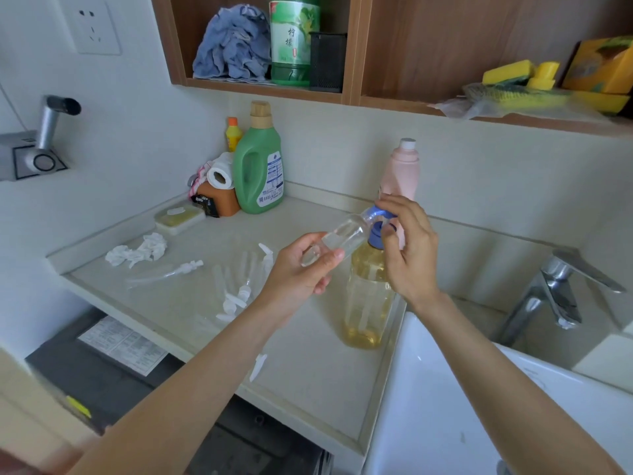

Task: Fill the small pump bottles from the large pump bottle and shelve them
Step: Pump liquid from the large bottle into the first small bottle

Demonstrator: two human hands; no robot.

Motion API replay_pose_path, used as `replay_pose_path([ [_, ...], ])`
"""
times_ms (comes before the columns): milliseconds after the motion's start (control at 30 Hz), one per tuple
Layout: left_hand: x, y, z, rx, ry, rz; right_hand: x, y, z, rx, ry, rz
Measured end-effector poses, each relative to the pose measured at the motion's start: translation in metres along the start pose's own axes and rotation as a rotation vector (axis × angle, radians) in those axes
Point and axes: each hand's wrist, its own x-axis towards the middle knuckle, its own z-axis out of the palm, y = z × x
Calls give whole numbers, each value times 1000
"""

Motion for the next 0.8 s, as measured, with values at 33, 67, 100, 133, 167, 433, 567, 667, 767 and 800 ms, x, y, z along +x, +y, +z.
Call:
replay_pose_path([
  [33,0,-1,0,-3,1,-1,-4,-1,4,-17,15,-13],
  [67,1,-2,0,1,5,-4,-8,-1,8,-44,26,-20],
  [100,2,-3,-1,10,8,-7,-10,-1,11,-71,34,-20],
  [133,2,-5,-2,16,9,-13,-11,0,14,-94,35,-15],
  [167,1,-6,-3,15,8,-22,-13,1,15,-111,34,-8],
  [433,1,-1,-5,-41,-38,-33,1,-5,3,-160,-34,-27],
  [567,2,2,-5,-40,-47,-24,13,-7,-8,-124,-70,-67],
  [667,2,3,-4,-42,-47,-14,11,-2,-8,-106,-96,-57],
  [767,3,2,-2,-59,-35,-21,3,0,-3,-94,-76,-49],
  [800,3,1,-2,-58,-31,-22,-1,0,0,-91,-61,-60],
])
